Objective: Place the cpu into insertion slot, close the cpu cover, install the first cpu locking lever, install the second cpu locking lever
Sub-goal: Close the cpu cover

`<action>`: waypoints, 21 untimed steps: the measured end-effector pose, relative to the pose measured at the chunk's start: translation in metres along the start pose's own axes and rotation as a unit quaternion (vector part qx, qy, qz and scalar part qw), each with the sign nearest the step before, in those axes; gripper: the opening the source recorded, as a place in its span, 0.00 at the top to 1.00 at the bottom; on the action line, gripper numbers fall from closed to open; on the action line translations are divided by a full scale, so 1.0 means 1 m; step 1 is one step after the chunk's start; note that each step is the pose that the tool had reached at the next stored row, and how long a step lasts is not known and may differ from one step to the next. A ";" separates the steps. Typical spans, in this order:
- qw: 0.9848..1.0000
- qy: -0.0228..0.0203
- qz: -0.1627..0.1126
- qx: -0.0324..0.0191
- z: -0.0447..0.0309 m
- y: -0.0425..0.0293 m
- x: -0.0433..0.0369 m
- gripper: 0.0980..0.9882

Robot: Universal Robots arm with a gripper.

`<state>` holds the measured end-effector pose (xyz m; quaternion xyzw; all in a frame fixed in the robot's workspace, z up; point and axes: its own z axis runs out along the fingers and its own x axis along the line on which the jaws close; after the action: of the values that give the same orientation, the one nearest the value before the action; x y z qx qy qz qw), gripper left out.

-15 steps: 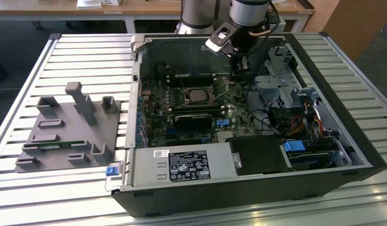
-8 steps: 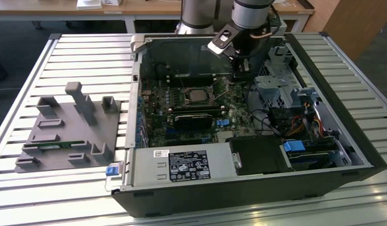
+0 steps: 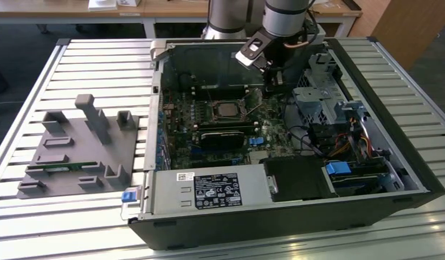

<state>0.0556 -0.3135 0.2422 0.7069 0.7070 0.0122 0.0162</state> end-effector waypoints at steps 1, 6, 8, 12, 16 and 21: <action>1.000 0.000 0.000 0.000 0.0001 -0.0009 0.0000 0.99; 1.000 0.000 0.000 0.000 0.0005 -0.0059 0.0000 0.99; 1.000 0.000 0.000 0.000 0.0006 -0.0078 0.0000 0.99; 1.000 0.000 0.000 0.000 0.0008 -0.0095 0.0000 0.99; 1.000 0.000 0.000 0.000 0.0009 -0.0105 0.0000 0.99; 1.000 0.000 0.000 0.000 0.0010 -0.0114 0.0000 0.99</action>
<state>0.0443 -0.3135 0.2407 0.7069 0.7070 0.0122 0.0163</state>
